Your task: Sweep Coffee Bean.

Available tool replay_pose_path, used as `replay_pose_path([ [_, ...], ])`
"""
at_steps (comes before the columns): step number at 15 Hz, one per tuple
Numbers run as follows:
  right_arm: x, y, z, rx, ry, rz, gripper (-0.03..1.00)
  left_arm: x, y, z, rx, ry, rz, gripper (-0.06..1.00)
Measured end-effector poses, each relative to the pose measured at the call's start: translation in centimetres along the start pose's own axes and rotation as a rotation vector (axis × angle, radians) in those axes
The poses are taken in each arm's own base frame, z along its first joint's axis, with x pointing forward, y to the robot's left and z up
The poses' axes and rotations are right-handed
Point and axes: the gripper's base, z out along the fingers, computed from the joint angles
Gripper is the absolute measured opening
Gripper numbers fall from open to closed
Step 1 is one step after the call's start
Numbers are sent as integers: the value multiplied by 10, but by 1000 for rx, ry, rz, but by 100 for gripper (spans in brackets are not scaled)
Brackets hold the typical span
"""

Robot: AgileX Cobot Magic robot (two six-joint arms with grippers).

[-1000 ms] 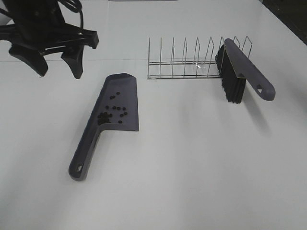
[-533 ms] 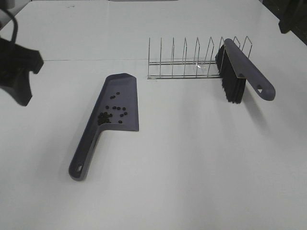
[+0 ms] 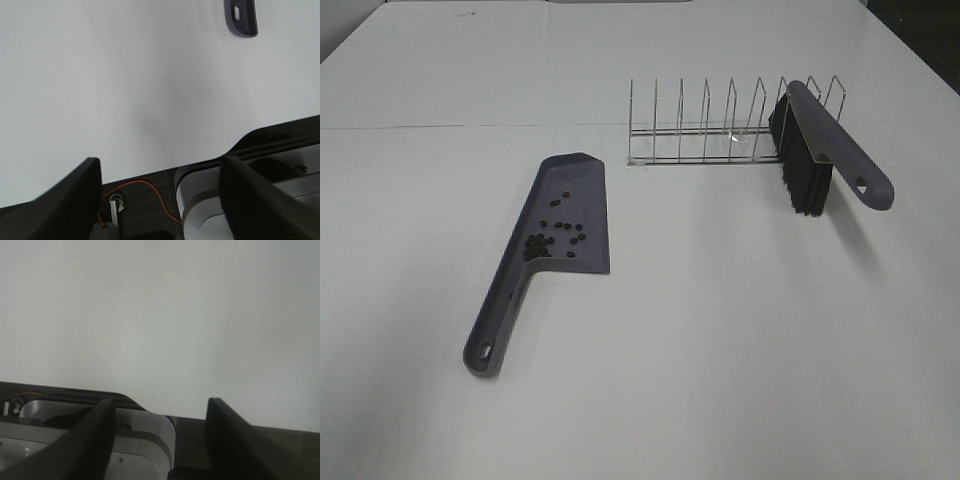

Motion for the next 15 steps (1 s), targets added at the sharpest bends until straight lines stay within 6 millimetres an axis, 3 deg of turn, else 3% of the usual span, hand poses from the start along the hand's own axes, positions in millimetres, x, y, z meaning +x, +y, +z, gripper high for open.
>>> replay_pose_path([
  [3, 46, -4, 0, -3, -38, -15, 44, 42, 11, -5, 29, -109, 18, 61],
  [7, 100, -7, -13, -10, -226, -92, 44, 78, 19, -29, 109, -376, 86, 61],
  [11, 136, -9, -25, -9, -489, -164, 44, 102, 24, -39, 148, -572, 144, 61],
  [12, 155, -8, -23, -37, -602, -210, 44, 109, 25, -41, 166, -628, 154, 61],
  [15, 170, -4, -24, -70, -728, -277, 44, 111, 22, -41, 183, -652, 225, 61],
])
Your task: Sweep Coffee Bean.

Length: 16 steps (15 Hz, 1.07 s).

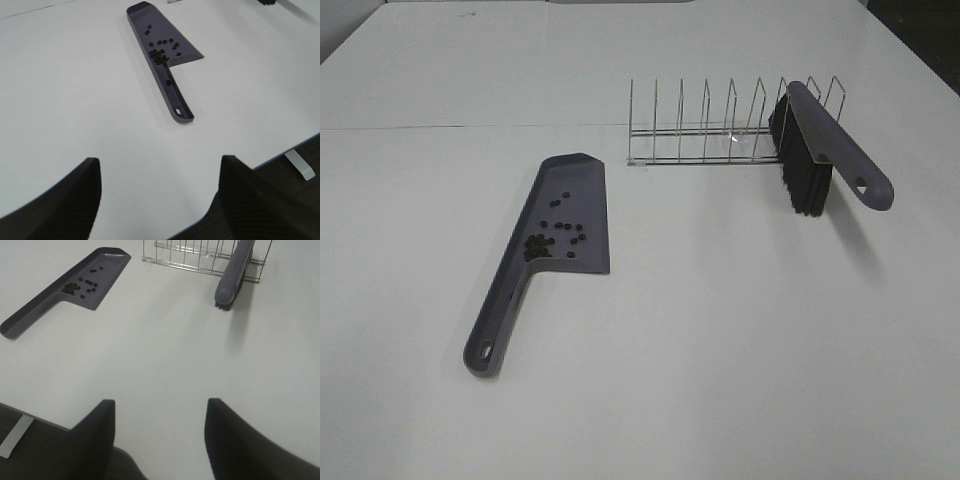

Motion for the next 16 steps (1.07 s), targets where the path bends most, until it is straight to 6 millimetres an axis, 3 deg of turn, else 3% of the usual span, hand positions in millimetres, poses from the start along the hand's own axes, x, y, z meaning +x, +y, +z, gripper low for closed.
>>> replay_pose_path([
  [16, 1, 0, 2, 3, -20, 1, 44, 0, -2, 0, 23, -2, 43, 61],
])
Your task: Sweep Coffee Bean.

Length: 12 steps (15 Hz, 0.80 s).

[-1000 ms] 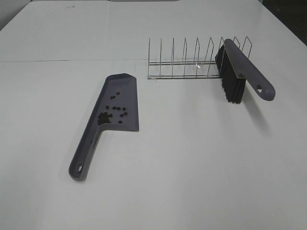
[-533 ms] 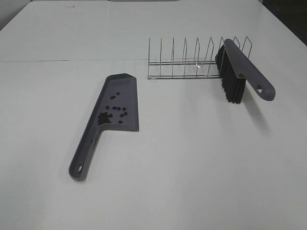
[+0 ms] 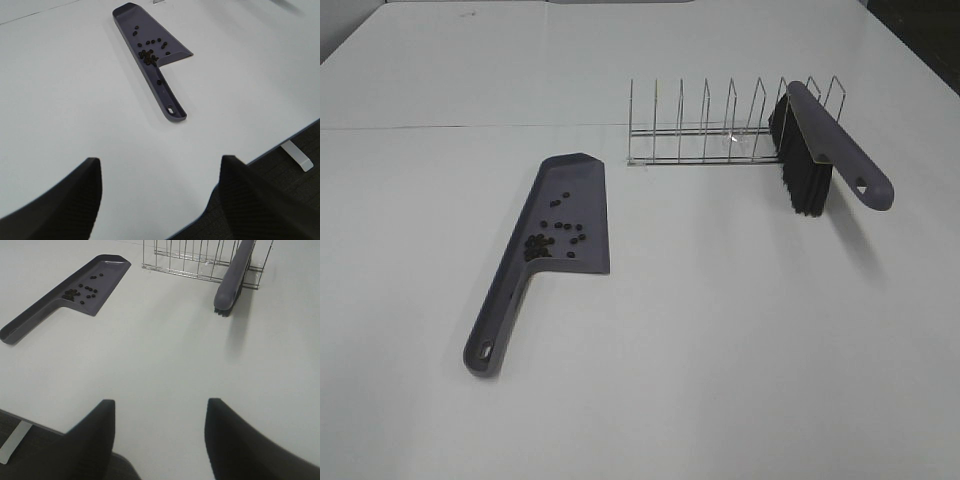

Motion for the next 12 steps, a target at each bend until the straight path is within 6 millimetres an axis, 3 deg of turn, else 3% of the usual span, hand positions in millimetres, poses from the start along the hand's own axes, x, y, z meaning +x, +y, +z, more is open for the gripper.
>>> replay_pose_path([
  [6, 0, 0, 0, 0, 0, 0, 44, 1, 0, -1, -29, -13, -20, 61],
  [12, 0, 0, 0, 3, 0, 2, 44, 5, 1, -7, -309, -76, -193, 61],
])
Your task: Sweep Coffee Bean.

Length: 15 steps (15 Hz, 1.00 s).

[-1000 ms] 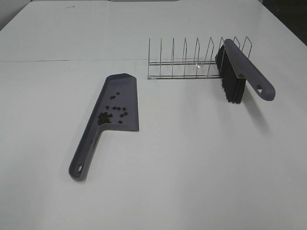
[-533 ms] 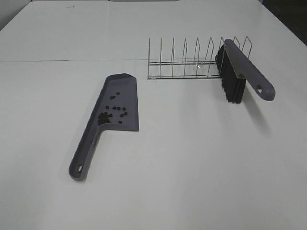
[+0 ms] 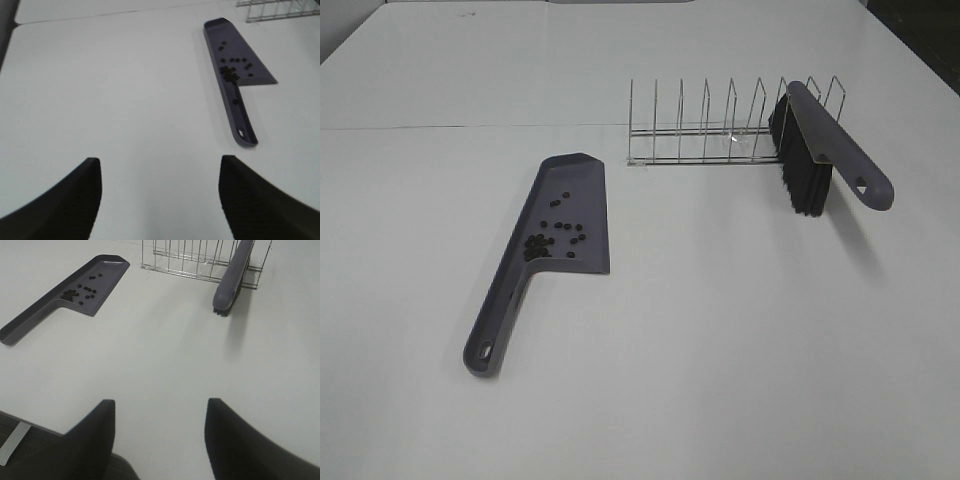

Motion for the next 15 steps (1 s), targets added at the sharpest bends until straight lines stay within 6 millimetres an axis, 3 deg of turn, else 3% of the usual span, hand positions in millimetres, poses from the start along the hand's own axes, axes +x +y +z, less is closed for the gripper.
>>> replay_pose_path([
  [1, 0, 0, 1, 40, 1, 23, 44, 5, -1, -8, -61, -66, -28, 61],
  [15, 4, 2, -8, 75, -70, 27, 44, 5, -1, -8, -46, -69, -19, 61],
])
